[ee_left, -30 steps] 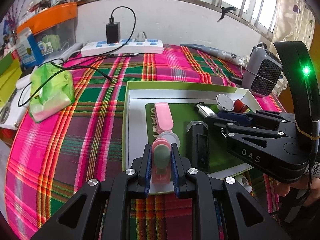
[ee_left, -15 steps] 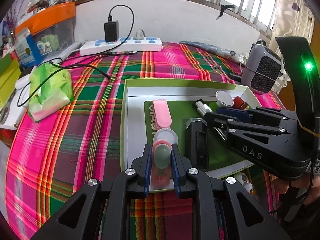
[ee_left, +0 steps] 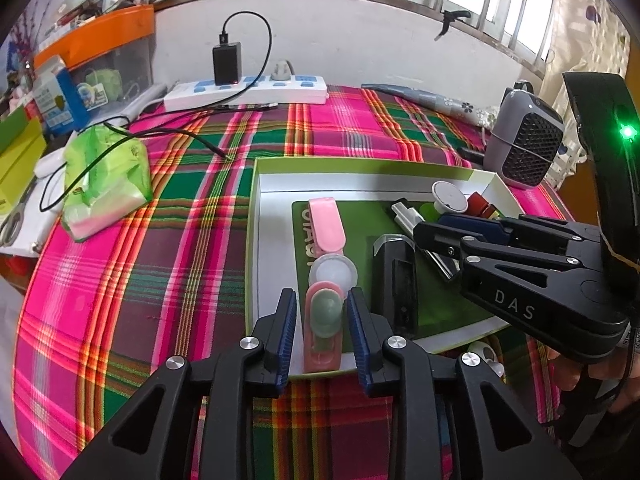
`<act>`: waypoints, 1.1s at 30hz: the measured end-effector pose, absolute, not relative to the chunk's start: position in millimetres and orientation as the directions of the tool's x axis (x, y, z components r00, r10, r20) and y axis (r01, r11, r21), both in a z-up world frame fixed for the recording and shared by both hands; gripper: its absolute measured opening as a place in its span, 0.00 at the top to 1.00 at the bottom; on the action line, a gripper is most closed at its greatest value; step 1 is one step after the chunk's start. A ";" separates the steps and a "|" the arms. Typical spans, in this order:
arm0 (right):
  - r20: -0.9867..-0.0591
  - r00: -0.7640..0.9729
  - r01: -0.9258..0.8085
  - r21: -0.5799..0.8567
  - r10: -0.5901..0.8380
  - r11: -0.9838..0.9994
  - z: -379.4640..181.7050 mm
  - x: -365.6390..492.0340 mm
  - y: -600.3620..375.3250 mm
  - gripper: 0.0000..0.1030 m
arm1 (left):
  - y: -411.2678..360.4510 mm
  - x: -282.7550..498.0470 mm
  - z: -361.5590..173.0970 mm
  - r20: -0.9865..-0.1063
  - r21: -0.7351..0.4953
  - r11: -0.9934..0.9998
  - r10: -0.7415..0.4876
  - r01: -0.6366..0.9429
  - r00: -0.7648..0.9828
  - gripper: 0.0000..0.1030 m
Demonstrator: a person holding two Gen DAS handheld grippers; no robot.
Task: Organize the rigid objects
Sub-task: 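Lower the pink holder into the tray with the left gripper while the right gripper releases the lighter, then withdraw both grippers toward the white ball gadget and blue USB stick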
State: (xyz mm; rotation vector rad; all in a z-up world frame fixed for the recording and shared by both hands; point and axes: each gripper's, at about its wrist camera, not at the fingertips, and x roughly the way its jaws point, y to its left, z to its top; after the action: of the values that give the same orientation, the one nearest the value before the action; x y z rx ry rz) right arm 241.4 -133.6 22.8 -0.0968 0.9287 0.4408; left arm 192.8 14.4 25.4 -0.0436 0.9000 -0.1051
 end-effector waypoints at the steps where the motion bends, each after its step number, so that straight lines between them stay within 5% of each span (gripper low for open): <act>1: -0.790 0.518 -0.407 0.109 0.327 0.907 23.5 240.6 -133.9 0.76 | 14.3 191.6 26.4 -0.778 -0.080 0.994 -0.108 0.073 0.618 0.73; 33: -0.712 0.592 -0.389 0.157 0.377 0.908 46.6 133.7 -167.6 0.68 | 17.6 124.8 46.5 -0.730 -0.107 0.991 -0.137 0.086 0.670 0.70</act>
State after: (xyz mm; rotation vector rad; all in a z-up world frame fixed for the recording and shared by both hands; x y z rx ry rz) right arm 133.7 -167.6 46.6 -0.0155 0.8248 0.4453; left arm 124.8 17.6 46.5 -0.0655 0.8276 -0.1257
